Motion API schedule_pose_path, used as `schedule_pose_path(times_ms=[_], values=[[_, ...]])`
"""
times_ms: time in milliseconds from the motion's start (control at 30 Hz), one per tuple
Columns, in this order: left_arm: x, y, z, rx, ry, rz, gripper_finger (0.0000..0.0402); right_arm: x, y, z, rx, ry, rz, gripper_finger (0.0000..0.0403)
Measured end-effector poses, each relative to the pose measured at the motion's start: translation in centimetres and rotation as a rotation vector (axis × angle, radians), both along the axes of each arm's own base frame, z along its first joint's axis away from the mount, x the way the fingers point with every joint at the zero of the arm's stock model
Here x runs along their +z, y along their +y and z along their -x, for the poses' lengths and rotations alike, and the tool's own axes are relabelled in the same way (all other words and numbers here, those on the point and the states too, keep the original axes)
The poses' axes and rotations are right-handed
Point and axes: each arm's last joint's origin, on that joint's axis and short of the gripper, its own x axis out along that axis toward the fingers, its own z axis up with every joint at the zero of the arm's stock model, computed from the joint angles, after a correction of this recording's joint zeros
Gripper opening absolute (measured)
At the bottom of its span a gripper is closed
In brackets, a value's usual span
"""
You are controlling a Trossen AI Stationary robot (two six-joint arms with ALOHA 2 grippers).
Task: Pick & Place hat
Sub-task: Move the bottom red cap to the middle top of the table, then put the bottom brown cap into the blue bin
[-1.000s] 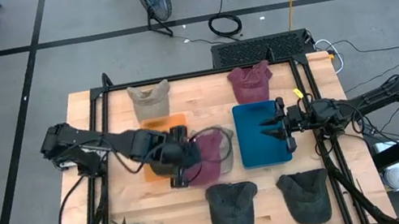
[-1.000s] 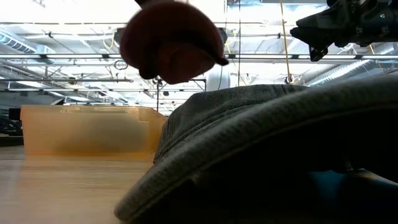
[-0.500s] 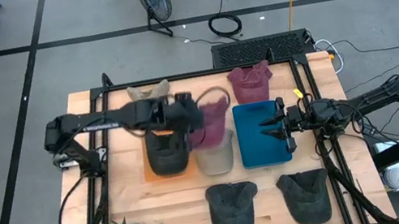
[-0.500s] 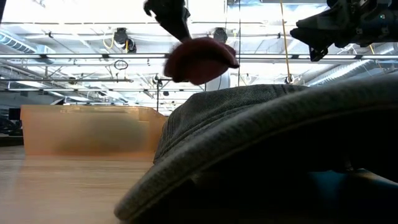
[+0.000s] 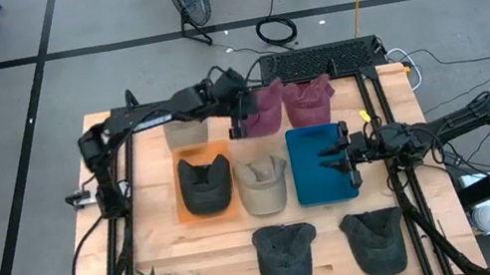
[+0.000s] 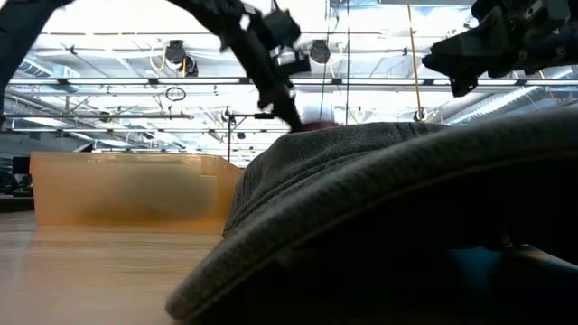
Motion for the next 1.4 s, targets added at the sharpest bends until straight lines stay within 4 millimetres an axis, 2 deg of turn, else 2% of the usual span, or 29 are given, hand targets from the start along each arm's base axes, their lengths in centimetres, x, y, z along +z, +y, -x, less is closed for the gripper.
schedule_pose_path(times_ms=[167,300,700,833,933,1100,1267,1400], values=[[-3.8,2.7,-0.3,0.036,0.081,0.03,0.0006,-0.3,0.0,0.0,-0.012,0.028,0.007,0.0105],[-5.1,3.6,-0.1,0.052,0.121,0.048,0.002,-0.3,-0.2,0.0,-0.075,0.03,0.058,0.0105],[-5.0,3.6,-0.2,0.103,0.093,0.082,0.0028,-0.1,-1.0,0.1,-0.269,0.037,0.198,0.0105],[-5.0,3.6,-0.1,0.121,0.091,0.078,0.006,-0.2,-1.3,0.1,-0.291,0.044,0.188,0.0105],[-4.2,3.5,0.2,0.144,0.094,0.063,0.0098,-0.3,-1.4,0.1,-0.294,0.056,0.19,0.0105],[-0.8,2.5,1.8,0.14,0.032,0.159,0.0141,-0.5,-1.4,-0.1,-0.293,0.066,0.151,0.0105],[2.8,1.1,3.6,0.096,-0.15,0.37,0.0136,-1.1,-1.2,-0.3,-0.217,0.108,0.072,0.0105],[3.2,-1.1,4.7,0.029,-0.305,0.429,0.0111,-1.5,-1.0,-0.5,-0.176,0.137,0.007,0.0105]])
